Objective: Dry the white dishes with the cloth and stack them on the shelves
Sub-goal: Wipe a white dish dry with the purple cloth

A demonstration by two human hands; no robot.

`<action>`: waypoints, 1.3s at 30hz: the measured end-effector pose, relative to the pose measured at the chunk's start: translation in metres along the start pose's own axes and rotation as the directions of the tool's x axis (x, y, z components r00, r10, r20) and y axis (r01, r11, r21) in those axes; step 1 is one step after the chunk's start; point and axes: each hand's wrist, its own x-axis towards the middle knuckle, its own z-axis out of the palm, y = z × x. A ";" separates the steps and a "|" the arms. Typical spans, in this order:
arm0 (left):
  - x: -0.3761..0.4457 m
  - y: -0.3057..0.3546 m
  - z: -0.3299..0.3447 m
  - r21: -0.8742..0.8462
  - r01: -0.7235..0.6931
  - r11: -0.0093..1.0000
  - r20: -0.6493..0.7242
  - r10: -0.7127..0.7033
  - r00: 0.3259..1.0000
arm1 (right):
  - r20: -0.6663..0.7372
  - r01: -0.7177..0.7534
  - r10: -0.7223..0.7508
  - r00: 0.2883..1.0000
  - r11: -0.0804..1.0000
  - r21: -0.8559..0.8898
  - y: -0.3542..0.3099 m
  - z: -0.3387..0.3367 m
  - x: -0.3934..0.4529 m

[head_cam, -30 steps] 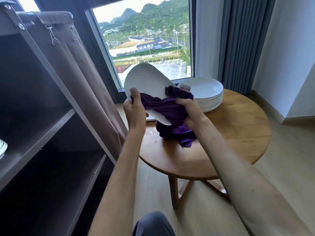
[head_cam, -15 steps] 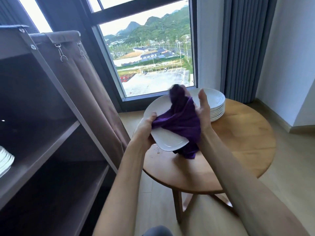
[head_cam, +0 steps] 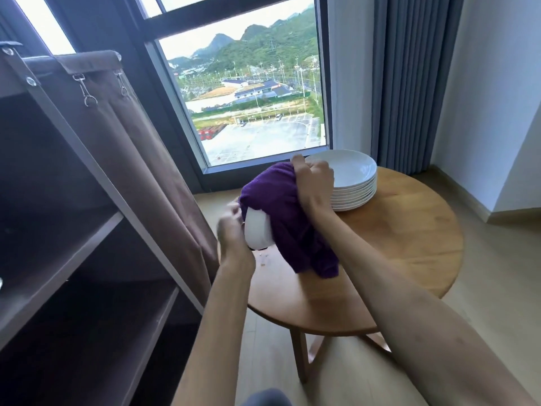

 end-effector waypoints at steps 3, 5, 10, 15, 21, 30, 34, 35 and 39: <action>-0.007 0.003 -0.008 0.173 -0.284 0.943 0.219 0.245 0.945 | -0.029 -0.129 0.126 0.992 0.984 -0.119 0.005 0.000 0.001; -0.007 -0.009 -0.007 0.319 -0.447 0.836 0.275 0.370 0.888 | -0.040 -0.193 0.190 0.981 0.972 -0.136 0.002 0.004 -0.003; -0.006 -0.011 0.011 0.116 -0.345 0.931 0.100 0.335 0.937 | 0.093 0.271 -0.262 0.961 0.957 -0.106 -0.006 0.018 -0.037; -0.001 -0.006 0.018 -0.142 -0.252 0.957 0.110 0.268 0.957 | 0.329 0.669 -0.604 0.726 0.732 -0.132 -0.007 0.017 -0.052; 0.004 -0.007 0.007 -0.266 -0.211 0.941 0.164 0.260 0.952 | 0.299 0.678 -0.616 0.729 0.711 -0.188 -0.011 0.020 -0.036; -0.012 -0.004 0.007 0.753 -0.527 0.394 0.133 0.693 0.709 | 0.049 0.070 -0.071 0.996 0.997 0.009 0.013 0.017 -0.024; -0.010 0.014 0.011 0.844 -0.521 0.124 0.314 0.674 0.669 | 0.124 -0.016 0.014 0.992 1.000 0.015 0.011 0.012 -0.018; -0.005 0.018 0.010 0.835 -0.508 0.213 0.306 0.586 0.750 | 0.136 -0.025 0.022 0.990 1.000 0.019 0.010 0.011 -0.016; 0.004 0.020 0.013 0.733 -0.473 0.489 0.363 0.308 0.879 | 0.174 -0.040 0.024 0.985 0.995 0.088 0.012 0.008 -0.012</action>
